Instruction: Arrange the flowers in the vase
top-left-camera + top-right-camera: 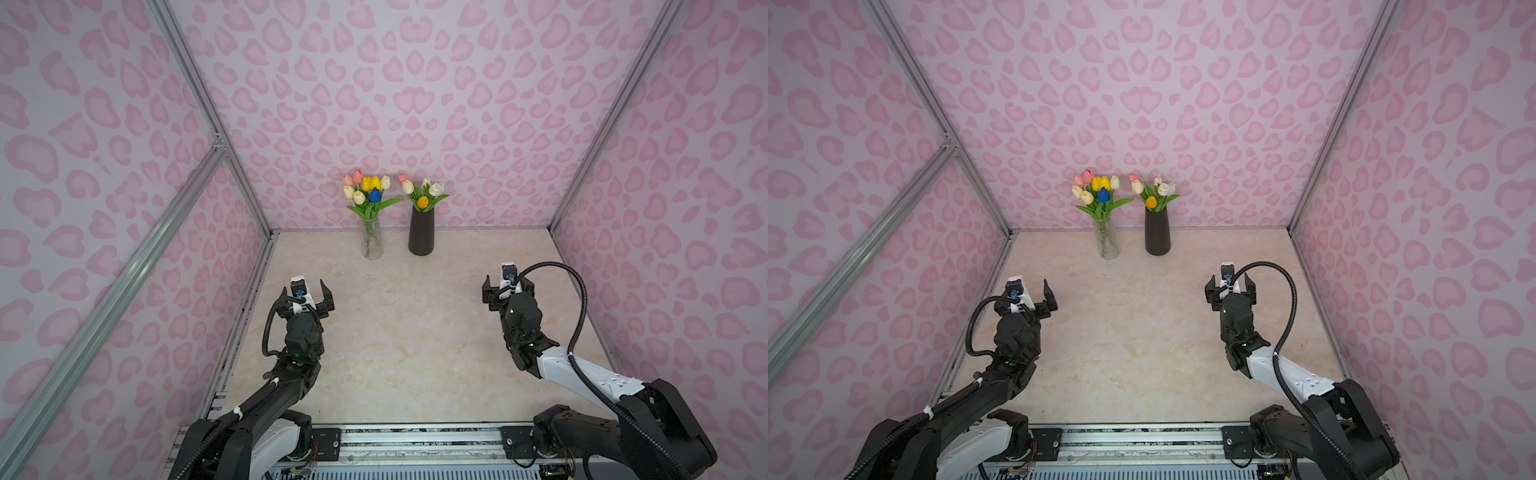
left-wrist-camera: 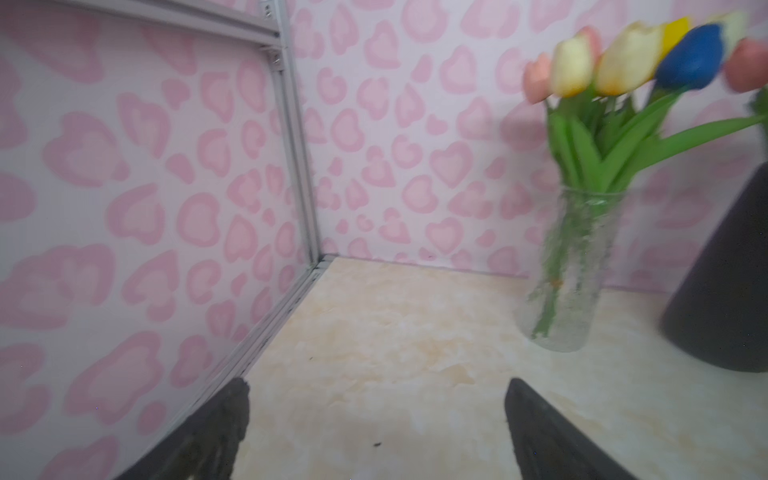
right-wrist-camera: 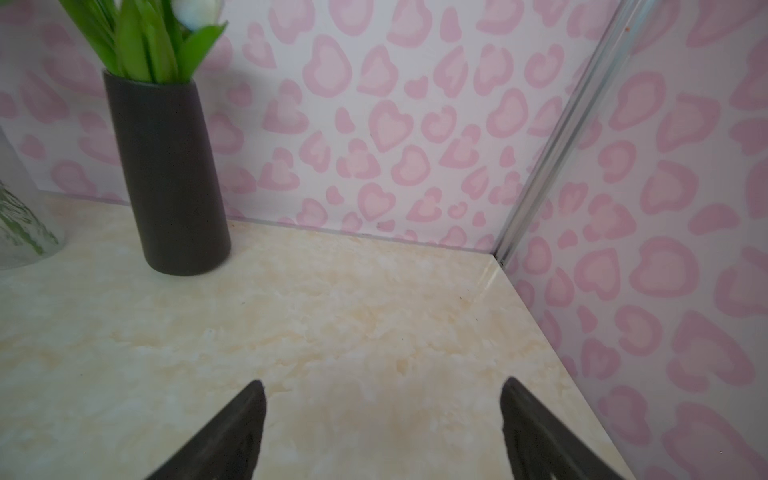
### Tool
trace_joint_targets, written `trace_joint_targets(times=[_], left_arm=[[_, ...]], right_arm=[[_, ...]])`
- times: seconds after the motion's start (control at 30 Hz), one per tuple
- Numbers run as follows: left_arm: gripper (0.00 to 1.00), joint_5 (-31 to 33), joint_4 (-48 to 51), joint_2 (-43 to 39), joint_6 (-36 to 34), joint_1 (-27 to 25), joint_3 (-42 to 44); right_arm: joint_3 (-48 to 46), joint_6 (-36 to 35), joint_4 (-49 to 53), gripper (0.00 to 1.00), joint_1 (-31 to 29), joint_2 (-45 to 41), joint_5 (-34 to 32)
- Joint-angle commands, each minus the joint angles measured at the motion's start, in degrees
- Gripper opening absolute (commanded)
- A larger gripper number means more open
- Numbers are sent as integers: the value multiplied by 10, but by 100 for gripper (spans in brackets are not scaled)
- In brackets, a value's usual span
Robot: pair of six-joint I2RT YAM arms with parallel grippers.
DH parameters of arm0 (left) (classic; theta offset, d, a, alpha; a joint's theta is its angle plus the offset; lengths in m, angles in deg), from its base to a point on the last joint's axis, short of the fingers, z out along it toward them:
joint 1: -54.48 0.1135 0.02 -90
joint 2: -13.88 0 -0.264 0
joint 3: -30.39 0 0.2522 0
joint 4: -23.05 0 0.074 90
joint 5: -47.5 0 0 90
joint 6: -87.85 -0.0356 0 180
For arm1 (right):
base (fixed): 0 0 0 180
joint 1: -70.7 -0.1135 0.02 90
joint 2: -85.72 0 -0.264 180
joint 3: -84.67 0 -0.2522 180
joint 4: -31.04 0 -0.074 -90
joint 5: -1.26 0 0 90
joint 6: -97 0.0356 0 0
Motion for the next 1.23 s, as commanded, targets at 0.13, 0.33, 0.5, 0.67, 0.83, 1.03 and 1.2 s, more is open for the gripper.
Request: trace_joint_targets(times=[0.13,0.33,0.5,0.67,0.83,1.03,1.2], left_arm=[[97,-99,-26,123,-3,65,-13],[97,-251,-122,143,30,112,29],[97,-290,-197,220,10,114,32],[97,-282,-88,232,67,154,-34],[97,-286,-97,229,66,157,-26],[97,-301,-89,235,62,157,-35],[97,-301,-89,231,61,157,-31]], right_arm=[[-44,10,-51,88,67,54,-20],[-117,37,-238,88,136,100,69],[-156,11,-388,88,143,193,155],[-125,58,-355,90,167,211,106],[-70,97,-222,98,185,194,83],[-80,79,-261,99,178,205,82],[-79,80,-256,99,175,203,75]])
